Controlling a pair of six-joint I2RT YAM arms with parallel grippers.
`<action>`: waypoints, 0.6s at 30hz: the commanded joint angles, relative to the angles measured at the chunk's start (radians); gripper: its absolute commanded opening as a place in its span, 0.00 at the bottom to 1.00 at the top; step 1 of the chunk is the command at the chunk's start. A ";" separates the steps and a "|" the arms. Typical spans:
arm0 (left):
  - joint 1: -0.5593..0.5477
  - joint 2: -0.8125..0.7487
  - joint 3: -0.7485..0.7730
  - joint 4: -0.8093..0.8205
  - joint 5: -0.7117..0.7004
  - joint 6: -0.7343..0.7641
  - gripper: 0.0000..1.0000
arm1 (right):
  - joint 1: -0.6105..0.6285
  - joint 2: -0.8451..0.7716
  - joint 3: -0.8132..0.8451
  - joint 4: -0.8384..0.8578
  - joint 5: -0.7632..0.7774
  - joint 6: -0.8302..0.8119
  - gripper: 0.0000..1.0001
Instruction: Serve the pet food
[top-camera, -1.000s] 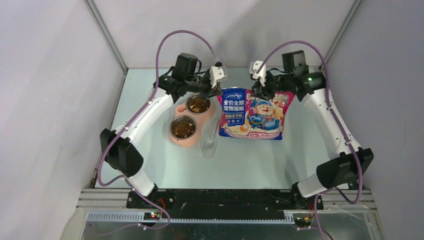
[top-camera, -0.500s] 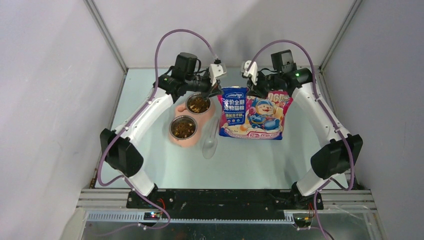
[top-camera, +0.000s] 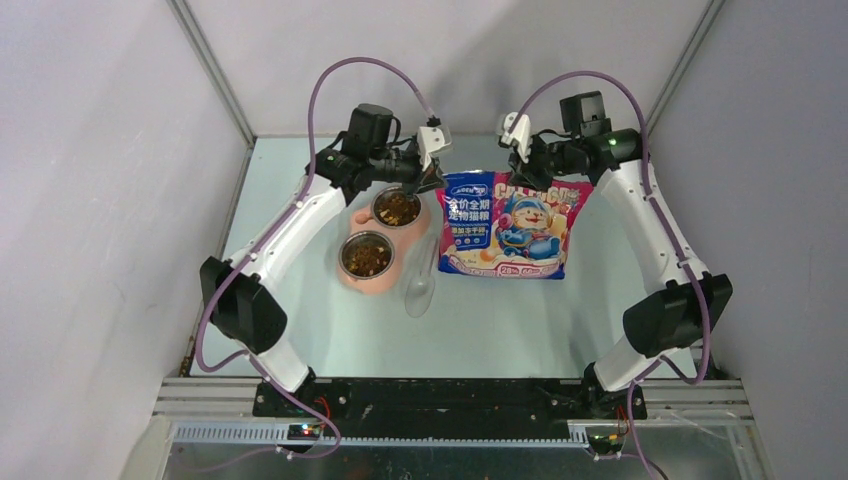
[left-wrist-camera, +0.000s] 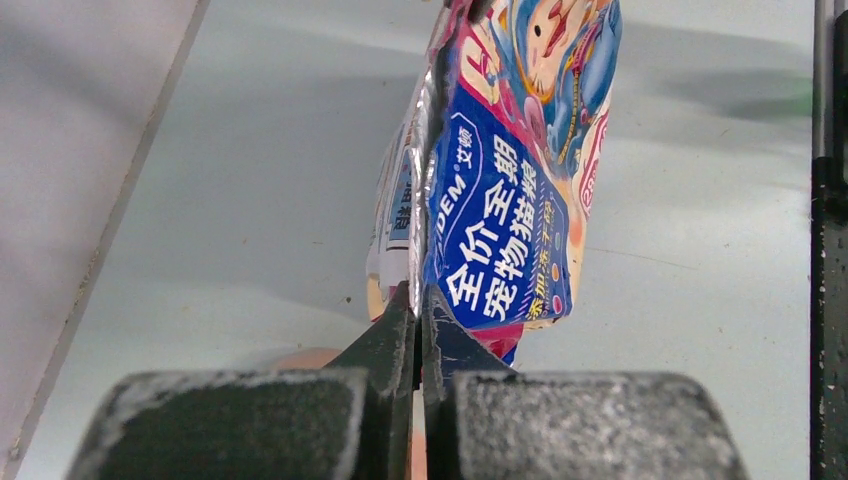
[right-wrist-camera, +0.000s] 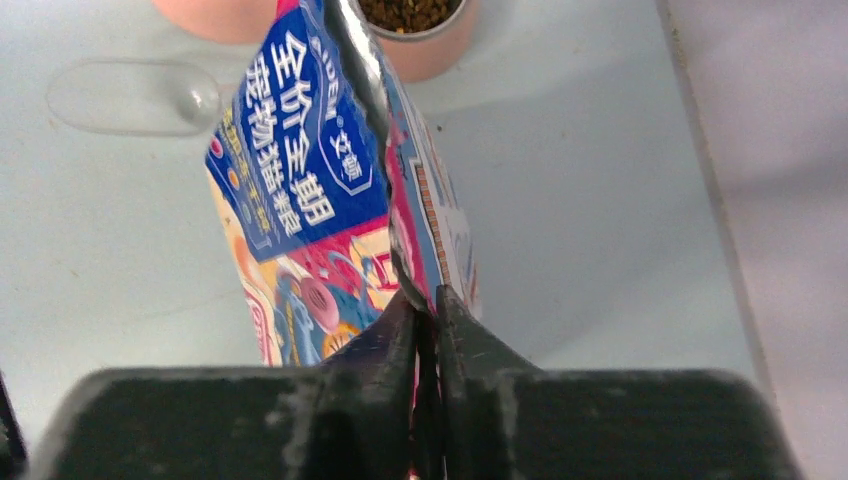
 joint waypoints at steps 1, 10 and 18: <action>0.023 -0.070 0.039 0.031 0.025 -0.010 0.00 | -0.054 -0.017 0.067 -0.058 0.051 -0.071 0.01; 0.032 -0.065 0.040 0.033 0.026 -0.015 0.00 | -0.102 -0.021 0.092 -0.098 0.058 -0.082 0.16; 0.037 -0.064 0.040 0.030 0.025 -0.016 0.00 | -0.135 -0.028 0.090 -0.138 0.089 -0.137 0.00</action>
